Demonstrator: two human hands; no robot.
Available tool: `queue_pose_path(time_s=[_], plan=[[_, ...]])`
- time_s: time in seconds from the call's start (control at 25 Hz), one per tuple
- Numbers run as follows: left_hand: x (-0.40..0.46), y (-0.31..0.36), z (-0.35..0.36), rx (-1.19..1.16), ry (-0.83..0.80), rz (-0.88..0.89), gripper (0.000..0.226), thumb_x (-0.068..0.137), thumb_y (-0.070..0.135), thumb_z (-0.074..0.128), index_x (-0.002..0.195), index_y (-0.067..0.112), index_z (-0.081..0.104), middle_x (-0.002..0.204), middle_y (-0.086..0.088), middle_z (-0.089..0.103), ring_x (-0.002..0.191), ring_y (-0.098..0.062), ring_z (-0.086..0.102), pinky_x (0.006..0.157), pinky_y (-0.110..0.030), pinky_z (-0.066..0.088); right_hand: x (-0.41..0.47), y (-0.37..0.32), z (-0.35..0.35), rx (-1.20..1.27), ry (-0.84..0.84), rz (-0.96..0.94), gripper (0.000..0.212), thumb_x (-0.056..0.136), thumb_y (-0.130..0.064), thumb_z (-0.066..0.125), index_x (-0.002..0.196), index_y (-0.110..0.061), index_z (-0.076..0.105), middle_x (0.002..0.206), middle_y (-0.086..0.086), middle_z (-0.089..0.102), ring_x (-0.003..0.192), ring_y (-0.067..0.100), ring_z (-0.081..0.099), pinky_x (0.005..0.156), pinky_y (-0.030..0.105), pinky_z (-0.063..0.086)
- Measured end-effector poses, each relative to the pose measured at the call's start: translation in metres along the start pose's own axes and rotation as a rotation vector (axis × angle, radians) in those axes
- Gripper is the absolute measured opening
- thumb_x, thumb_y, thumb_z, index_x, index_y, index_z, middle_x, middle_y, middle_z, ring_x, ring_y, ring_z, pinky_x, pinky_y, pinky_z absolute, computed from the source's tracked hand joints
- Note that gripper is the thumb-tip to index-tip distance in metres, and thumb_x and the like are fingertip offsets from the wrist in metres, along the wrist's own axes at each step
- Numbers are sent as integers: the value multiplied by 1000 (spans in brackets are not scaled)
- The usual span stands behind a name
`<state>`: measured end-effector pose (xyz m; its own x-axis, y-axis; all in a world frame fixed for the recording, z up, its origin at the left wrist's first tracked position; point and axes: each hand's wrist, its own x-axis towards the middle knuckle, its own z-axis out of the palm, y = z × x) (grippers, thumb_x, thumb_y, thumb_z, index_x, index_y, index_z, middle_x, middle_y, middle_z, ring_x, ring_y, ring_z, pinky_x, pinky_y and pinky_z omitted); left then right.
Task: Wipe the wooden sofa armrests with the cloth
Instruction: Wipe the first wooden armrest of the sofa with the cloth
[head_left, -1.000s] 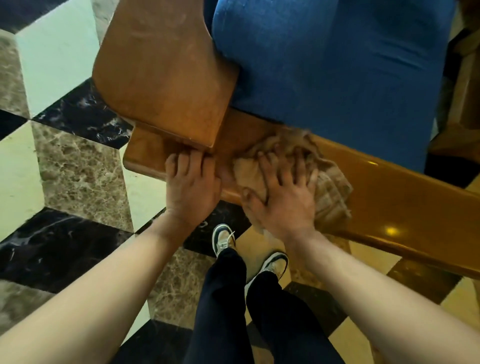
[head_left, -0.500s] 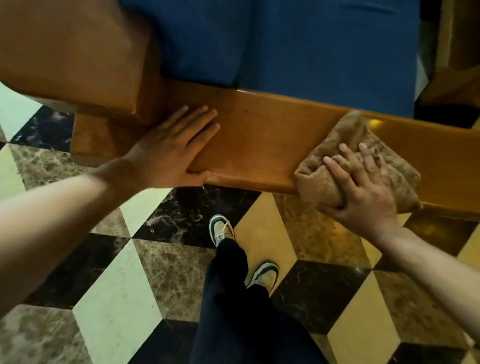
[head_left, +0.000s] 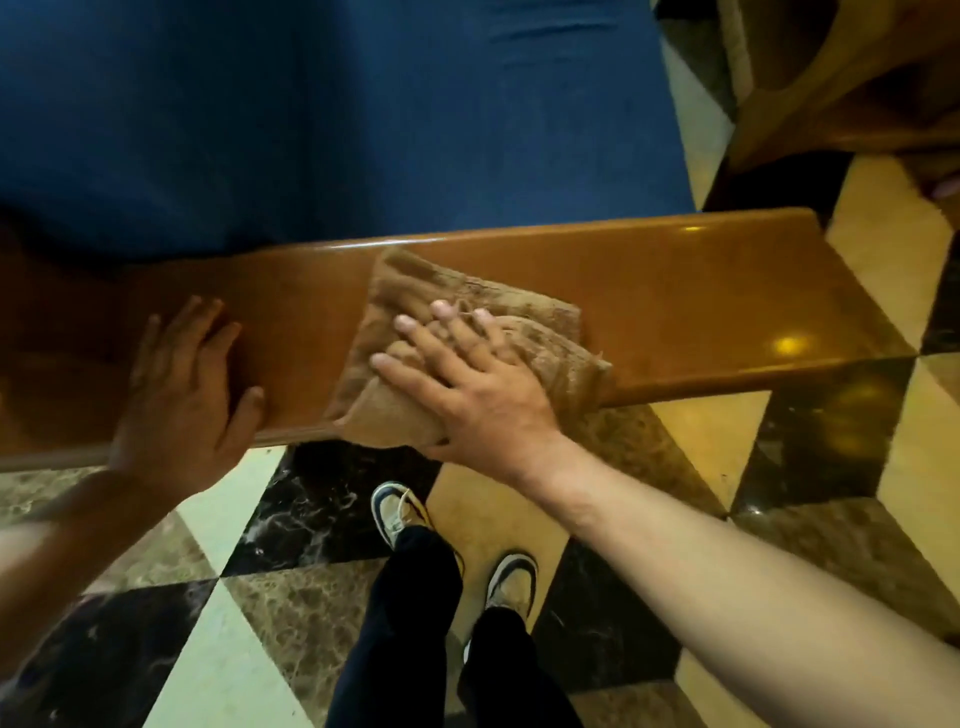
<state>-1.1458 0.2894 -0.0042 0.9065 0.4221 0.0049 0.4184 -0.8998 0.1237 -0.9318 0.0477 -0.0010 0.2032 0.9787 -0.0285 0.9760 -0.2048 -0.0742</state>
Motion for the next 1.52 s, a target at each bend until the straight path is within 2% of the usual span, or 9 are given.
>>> queue_pose_path(time_s=[0.16,0.32,0.56,0.68,0.88,1.08,1.32,1.44,1.52], plan=[[31,74,0,-11,-81,237,74,95,45,40,149,-5,42,160,-32,33,154,-43,23,125,-64,12,-118,131,-14,-34,-32,297,97,76,-69,74,160,-38,35,172,3,28,159,39,19,126,66,12],[76,173,2,15,-152,388,69,98,43,38,151,0,46,162,-27,36,154,-43,27,122,-67,20,-152,171,-16,93,-52,511,85,85,-87,39,158,-43,35,172,-3,26,160,34,14,127,61,3],[97,211,-3,3,-200,339,63,101,41,39,155,9,44,167,-20,32,157,-36,22,125,-63,15,-101,214,-28,188,11,1092,75,92,-82,36,158,-48,27,174,-8,16,161,33,5,126,62,6],[84,168,-9,1,-166,340,57,103,38,46,154,12,46,165,-21,35,155,-36,27,126,-57,21,-27,221,-38,264,4,1218,69,96,-73,39,151,-34,48,169,1,35,159,38,12,126,65,8],[37,63,-21,-12,-104,20,52,98,31,56,145,10,54,154,-22,47,145,-39,40,117,-56,36,118,102,-44,174,-265,620,77,91,-80,26,128,-26,68,130,10,71,124,39,62,106,57,37],[-46,-8,-23,27,24,-171,52,95,33,50,137,6,62,146,-24,55,130,-40,48,107,-54,41,186,-69,-21,179,-159,331,64,100,-66,37,147,-24,51,146,7,57,139,40,47,117,59,27],[-84,3,-20,-78,12,-357,51,94,31,49,136,3,61,140,-25,57,129,-47,52,108,-59,43,100,-109,-10,184,5,225,59,106,-59,36,155,-28,46,165,1,40,157,37,24,126,61,14],[-84,54,-18,-491,105,-611,43,100,37,42,134,14,54,118,-13,66,101,-36,65,75,-43,50,57,-137,-10,188,34,92,49,98,-47,61,144,-28,59,152,2,55,146,38,42,117,58,32],[-79,86,-19,-985,111,-844,49,102,45,41,148,29,37,122,-1,68,96,-18,69,78,-37,49,46,-140,-13,267,50,108,48,91,-35,72,137,-28,63,144,1,60,137,35,47,109,54,40]])
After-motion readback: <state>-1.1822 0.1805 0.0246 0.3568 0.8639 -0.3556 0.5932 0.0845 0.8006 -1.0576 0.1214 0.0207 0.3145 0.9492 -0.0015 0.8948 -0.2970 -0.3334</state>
